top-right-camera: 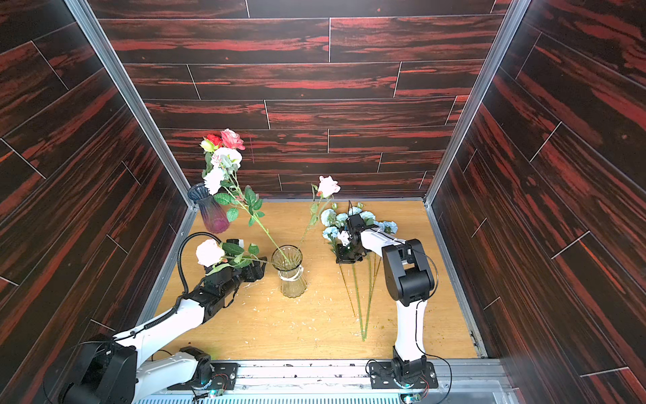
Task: Pick out blue flowers from the vase
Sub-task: Place the flower at the center of the board, then pick up the flower from the vase.
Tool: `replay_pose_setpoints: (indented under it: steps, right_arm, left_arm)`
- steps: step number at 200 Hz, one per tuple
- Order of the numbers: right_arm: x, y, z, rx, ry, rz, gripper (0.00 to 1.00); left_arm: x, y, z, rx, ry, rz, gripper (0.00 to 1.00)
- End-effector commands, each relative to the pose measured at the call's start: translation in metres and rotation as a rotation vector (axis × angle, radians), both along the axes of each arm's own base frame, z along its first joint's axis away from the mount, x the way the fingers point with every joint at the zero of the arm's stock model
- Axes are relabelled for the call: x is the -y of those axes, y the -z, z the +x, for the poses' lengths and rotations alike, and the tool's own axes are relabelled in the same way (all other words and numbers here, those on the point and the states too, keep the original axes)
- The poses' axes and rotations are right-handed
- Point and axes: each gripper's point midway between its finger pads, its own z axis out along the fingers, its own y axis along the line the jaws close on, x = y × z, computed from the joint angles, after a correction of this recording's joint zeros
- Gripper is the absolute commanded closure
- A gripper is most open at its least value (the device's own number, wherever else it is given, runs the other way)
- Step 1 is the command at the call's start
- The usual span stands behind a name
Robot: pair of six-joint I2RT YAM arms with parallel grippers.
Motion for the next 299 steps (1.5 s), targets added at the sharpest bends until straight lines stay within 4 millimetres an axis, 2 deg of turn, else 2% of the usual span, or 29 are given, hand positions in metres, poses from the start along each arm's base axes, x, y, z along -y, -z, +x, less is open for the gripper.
replay_pose_setpoints:
  steps: [1, 55, 99, 138, 175, 200, 227, 250, 273, 299]
  right_arm:
    - [-0.001, -0.012, 0.001, 0.048, 0.013, 0.017, 0.80]
    - [0.003, -0.063, 0.003, 0.261, 0.054, 0.083, 0.70]
    - [0.008, -0.110, -0.009, 0.492, 0.078, 0.178, 0.66]
    - [0.005, -0.160, -0.043, 0.721, 0.027, 0.323, 0.60]
    - [0.001, -0.211, -0.077, 0.905, -0.048, 0.422, 0.59]
    - [-0.005, -0.233, -0.098, 0.985, -0.097, 0.460, 0.59]
    - [-0.017, -0.249, -0.121, 1.029, -0.172, 0.488, 0.55]
    - [-0.035, -0.257, -0.139, 1.025, -0.260, 0.452, 0.38]
    - [-0.060, -0.274, -0.165, 1.036, -0.372, 0.448, 0.38]
    - [-0.095, -0.277, -0.182, 0.986, -0.484, 0.449, 0.45]
  left_arm:
    - [0.001, -0.013, 0.005, 0.033, -0.001, 0.002, 0.16]
    - [0.001, -0.012, 0.005, 0.030, -0.002, 0.003, 0.16]
    - [-0.005, -0.023, -0.003, 0.066, -0.019, -0.006, 0.16]
    - [-0.007, -0.024, -0.011, 0.067, -0.030, -0.042, 0.16]
    - [-0.011, -0.024, -0.021, 0.078, -0.044, -0.080, 0.15]
    - [-0.019, -0.024, -0.022, 0.081, -0.093, -0.084, 0.16]
    - [-0.021, -0.022, -0.020, 0.073, -0.107, -0.084, 0.16]
    - [-0.021, -0.018, -0.019, 0.064, -0.111, -0.081, 0.16]
    - [-0.020, -0.015, -0.016, 0.053, -0.110, -0.078, 0.16]
    - [-0.019, -0.015, -0.017, 0.056, -0.107, -0.080, 0.17]
